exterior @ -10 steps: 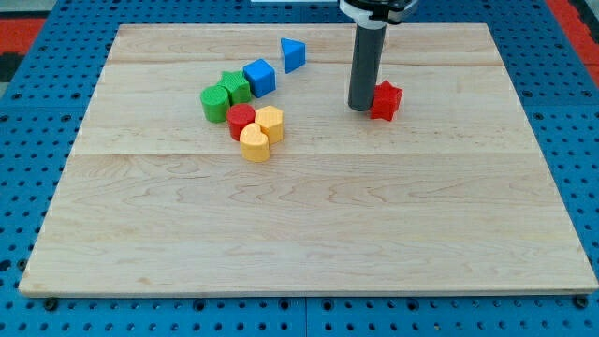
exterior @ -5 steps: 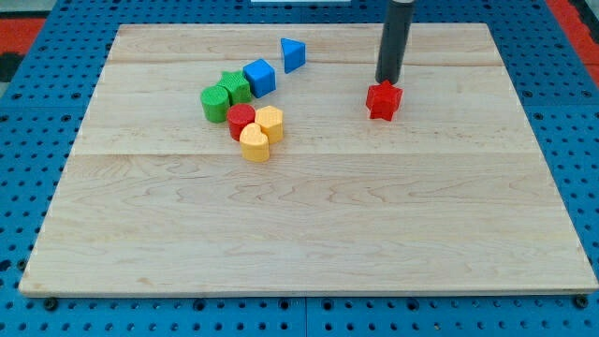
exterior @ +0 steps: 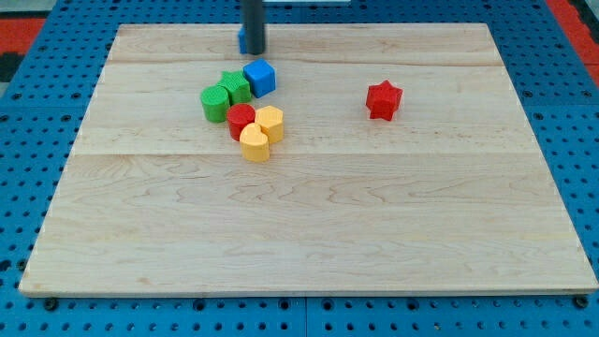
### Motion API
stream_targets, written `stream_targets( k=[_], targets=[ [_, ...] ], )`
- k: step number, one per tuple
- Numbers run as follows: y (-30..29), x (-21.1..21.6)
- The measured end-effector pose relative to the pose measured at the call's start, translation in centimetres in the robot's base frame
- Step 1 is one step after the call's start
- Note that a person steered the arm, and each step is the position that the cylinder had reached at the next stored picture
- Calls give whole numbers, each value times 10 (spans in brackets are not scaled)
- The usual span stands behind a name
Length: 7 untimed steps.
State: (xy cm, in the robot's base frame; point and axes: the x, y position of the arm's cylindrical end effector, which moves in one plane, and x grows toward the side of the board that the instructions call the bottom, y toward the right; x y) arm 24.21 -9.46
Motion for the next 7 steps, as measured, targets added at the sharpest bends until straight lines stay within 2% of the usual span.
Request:
stream_targets(
  k=[2, 3, 4, 6, 7],
  targets=[
    [-52, 70],
    [-3, 99],
    [56, 101],
    [110, 73],
    [140, 74]
  ],
)
